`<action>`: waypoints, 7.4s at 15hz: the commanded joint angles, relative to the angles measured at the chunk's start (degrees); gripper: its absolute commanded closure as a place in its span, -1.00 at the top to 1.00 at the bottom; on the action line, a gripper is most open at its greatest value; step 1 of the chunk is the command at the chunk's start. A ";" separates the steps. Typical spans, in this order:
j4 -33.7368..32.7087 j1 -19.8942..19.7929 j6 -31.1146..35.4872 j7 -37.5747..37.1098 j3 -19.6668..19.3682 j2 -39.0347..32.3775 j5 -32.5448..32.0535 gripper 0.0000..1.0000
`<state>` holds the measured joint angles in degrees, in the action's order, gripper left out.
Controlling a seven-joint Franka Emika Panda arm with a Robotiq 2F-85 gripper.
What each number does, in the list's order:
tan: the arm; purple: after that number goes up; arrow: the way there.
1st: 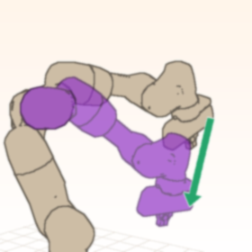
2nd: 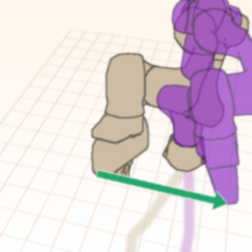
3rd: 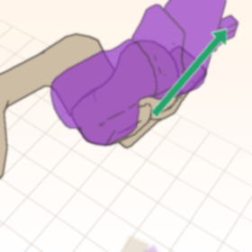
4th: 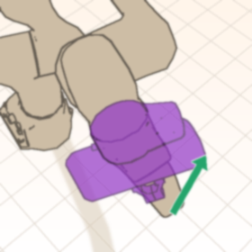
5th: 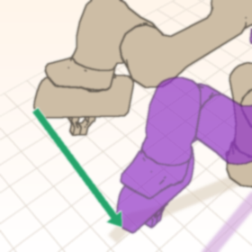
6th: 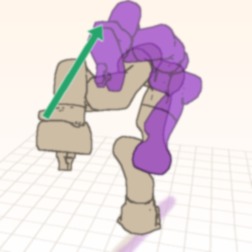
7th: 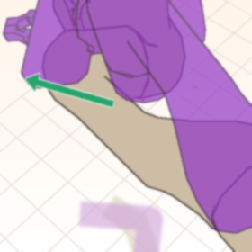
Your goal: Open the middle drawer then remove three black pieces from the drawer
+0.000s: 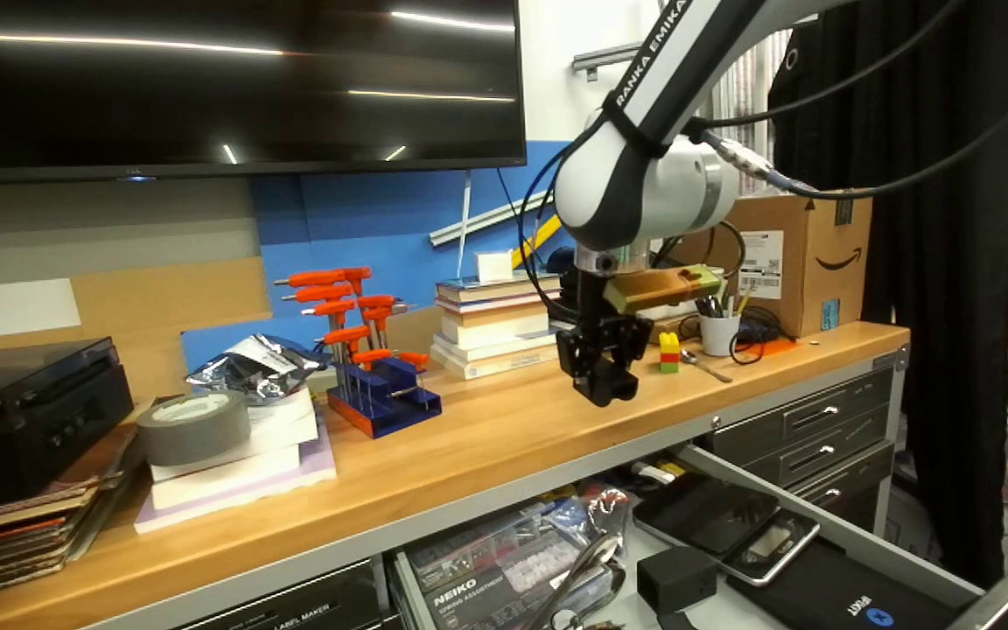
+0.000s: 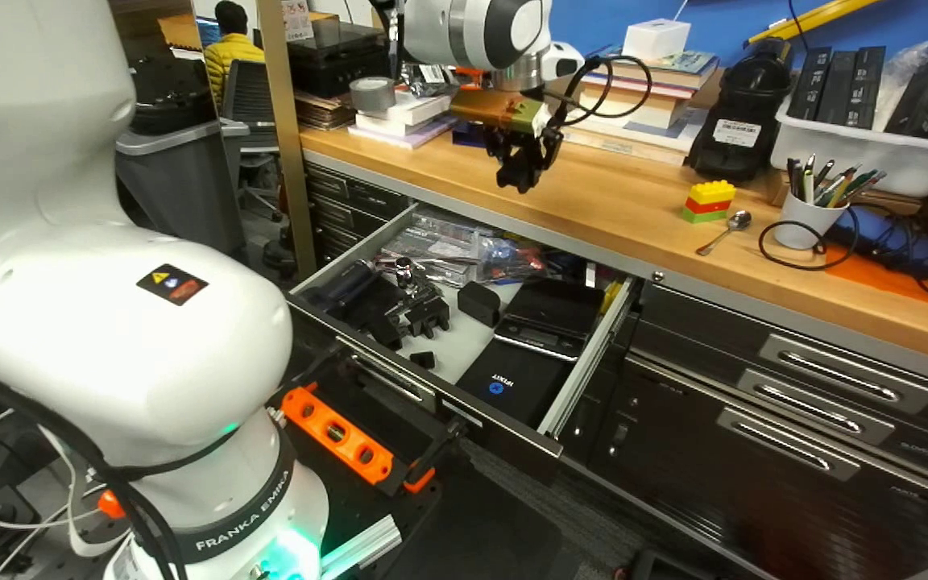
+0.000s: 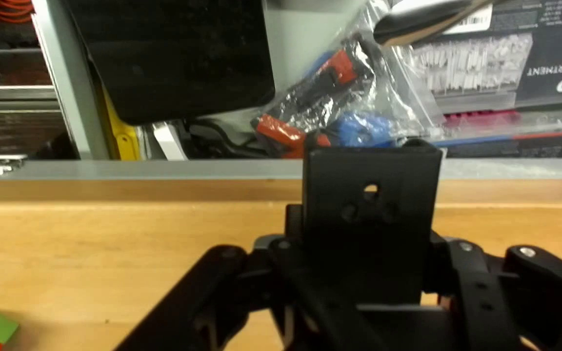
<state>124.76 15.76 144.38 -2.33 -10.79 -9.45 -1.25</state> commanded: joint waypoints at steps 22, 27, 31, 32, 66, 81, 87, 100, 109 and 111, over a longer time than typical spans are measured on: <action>-53.44 -8.92 -22.07 -0.07 10.08 -36.67 -1.10 0.99; -48.75 -8.52 -25.88 -0.55 9.61 -32.22 -2.37 1.00; -40.86 -8.10 -24.31 -2.18 9.38 -26.09 -3.36 1.00; -38.17 -8.19 -23.77 -2.66 9.46 -24.09 -3.38 1.00; 18.84 -1.32 20.73 -101.01 3.44 -10.32 -2.15 1.00; 15.89 8.52 24.22 -108.90 -5.43 -18.47 -1.95 -0.34; 17.00 12.32 19.11 -106.13 -8.70 -13.80 -7.34 -0.50; 1.94 -2.32 -4.45 -85.02 3.46 -1.16 -22.73 -0.50; -21.83 -14.70 -4.37 -45.53 6.40 -17.22 -12.22 -0.50; -28.33 -15.73 -5.32 -37.97 6.09 -22.11 -8.82 -0.50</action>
<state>107.76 2.34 141.52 -50.51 -5.76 -23.87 -14.56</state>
